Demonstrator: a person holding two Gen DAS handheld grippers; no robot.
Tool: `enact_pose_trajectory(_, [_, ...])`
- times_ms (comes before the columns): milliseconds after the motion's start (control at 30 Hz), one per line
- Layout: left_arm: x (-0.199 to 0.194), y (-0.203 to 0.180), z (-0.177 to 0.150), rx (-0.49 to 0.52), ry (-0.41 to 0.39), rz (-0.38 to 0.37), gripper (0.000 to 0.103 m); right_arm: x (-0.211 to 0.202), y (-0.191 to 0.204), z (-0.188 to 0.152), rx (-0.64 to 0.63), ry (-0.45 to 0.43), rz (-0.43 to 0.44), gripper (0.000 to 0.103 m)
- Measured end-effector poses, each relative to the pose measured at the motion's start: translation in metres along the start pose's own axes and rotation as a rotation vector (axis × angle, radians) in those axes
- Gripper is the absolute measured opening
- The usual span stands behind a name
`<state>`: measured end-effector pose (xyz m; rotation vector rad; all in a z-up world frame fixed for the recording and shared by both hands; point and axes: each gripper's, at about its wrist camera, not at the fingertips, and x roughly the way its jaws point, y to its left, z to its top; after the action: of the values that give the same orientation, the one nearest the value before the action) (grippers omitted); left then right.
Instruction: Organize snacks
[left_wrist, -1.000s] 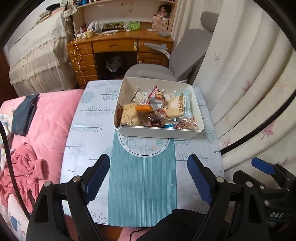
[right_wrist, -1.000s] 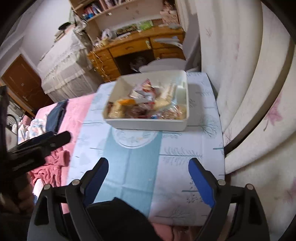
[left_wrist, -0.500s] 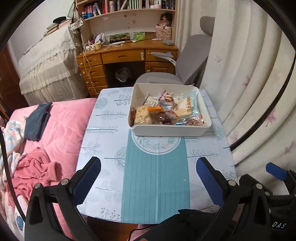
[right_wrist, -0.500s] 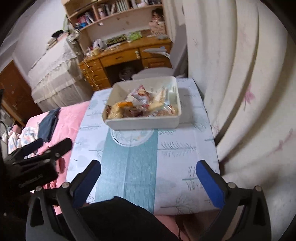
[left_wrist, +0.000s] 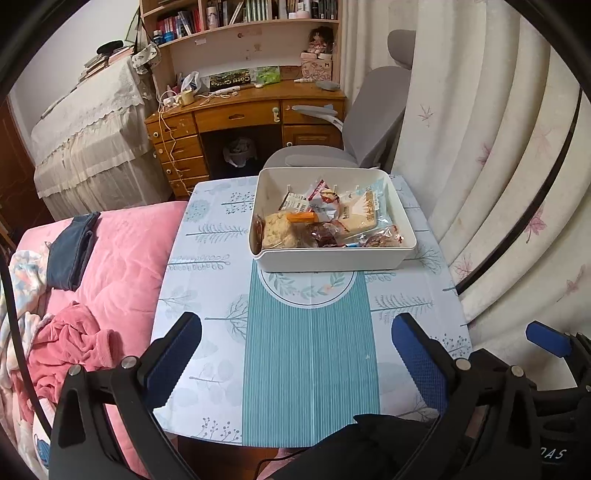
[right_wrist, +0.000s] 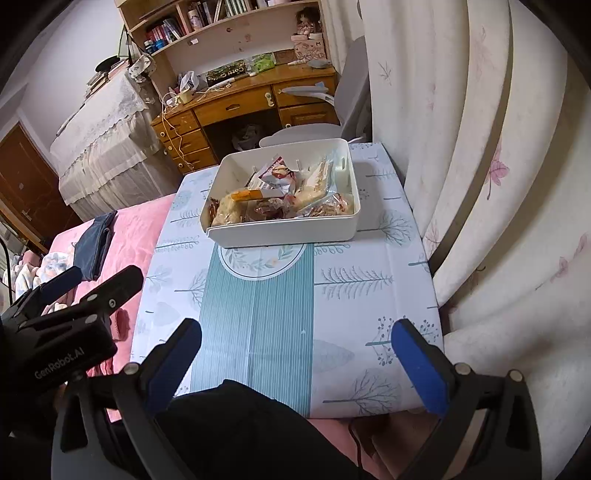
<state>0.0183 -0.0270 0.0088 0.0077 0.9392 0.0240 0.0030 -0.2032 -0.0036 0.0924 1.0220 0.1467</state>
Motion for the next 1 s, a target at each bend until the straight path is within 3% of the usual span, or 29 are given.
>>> enact_pose_trajectory(1000, [0.0,-0.003,-0.004,-0.017,0.007,0.014,0.102,0.017,-0.013,0.001,0.002,0.078,0.02,0.103])
